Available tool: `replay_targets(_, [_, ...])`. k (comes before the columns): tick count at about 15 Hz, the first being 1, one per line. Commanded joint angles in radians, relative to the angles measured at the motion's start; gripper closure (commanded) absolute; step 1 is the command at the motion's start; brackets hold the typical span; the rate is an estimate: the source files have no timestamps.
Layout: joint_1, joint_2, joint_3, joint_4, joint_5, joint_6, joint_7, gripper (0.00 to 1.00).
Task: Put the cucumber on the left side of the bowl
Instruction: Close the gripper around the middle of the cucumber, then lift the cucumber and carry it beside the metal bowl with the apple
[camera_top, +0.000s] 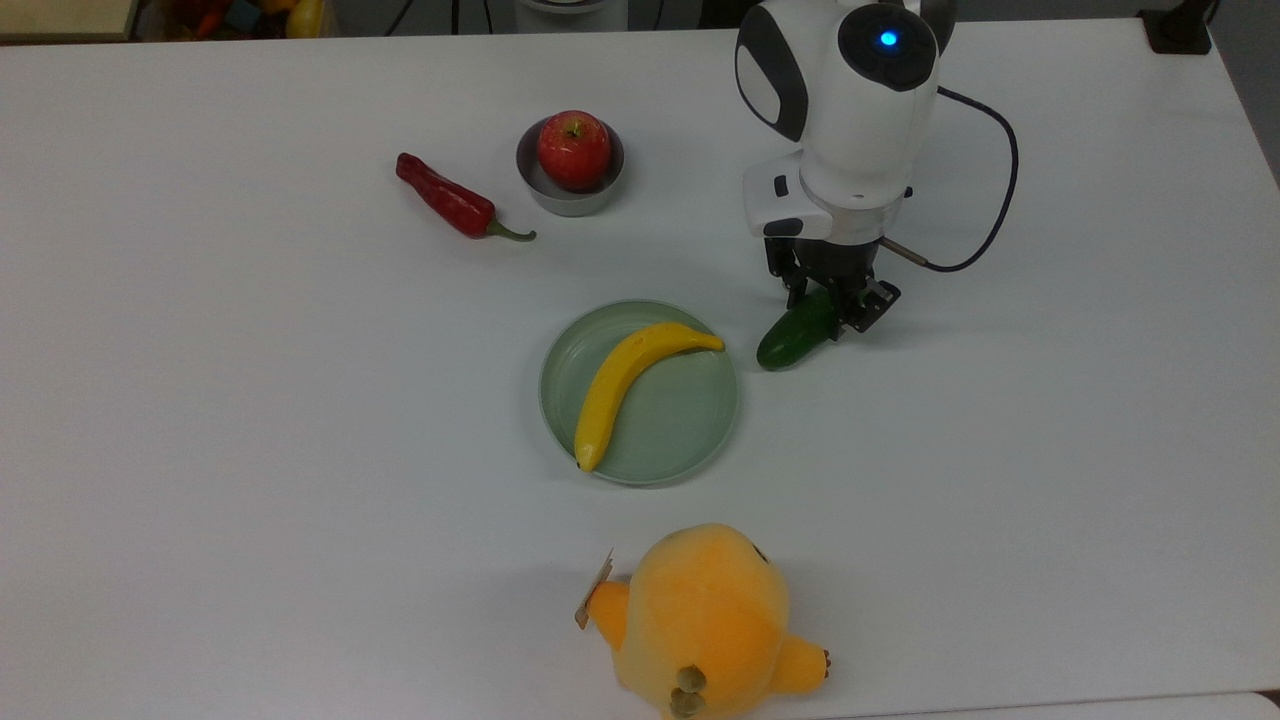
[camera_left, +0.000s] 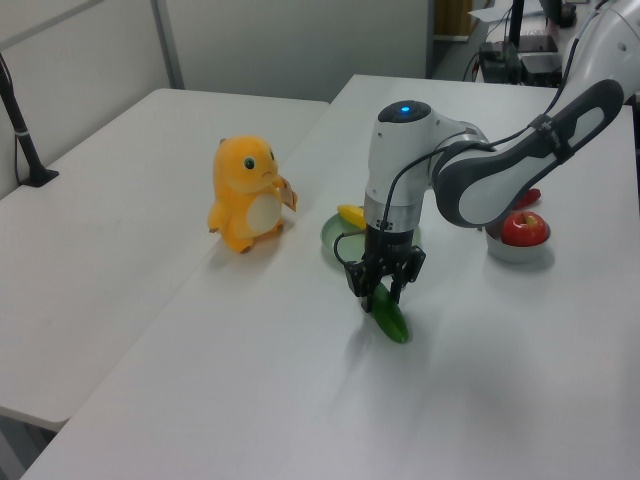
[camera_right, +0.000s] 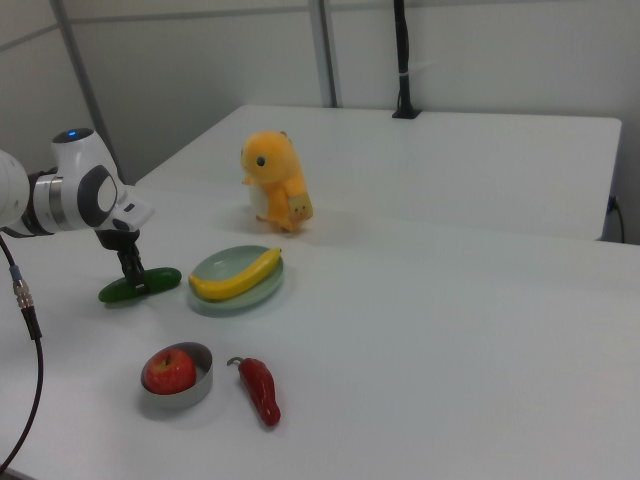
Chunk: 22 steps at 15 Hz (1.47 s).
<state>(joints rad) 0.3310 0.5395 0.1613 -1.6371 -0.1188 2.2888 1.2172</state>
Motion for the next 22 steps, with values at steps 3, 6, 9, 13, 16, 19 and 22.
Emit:
replay_targets(3, [0.0,-0.038,0.004,-0.015,-0.027,0.006,-0.025,0.9])
replay_targets(6, [-0.004,-0.062,0.011,-0.017,-0.027,-0.03,-0.071,0.9])
replay_targets(9, [-0.007,-0.116,0.02,-0.018,-0.015,-0.116,-0.16,0.9])
replay_targets(13, [-0.02,-0.205,0.034,-0.067,0.005,-0.219,-0.315,0.92])
replay_targets(16, [-0.038,-0.272,0.05,-0.125,0.014,-0.273,-0.459,0.92])
replay_targets(19, [-0.056,-0.332,0.052,-0.188,0.014,-0.327,-0.602,0.94])
replay_targets(22, [-0.066,-0.366,0.052,-0.222,0.014,-0.432,-0.804,0.95])
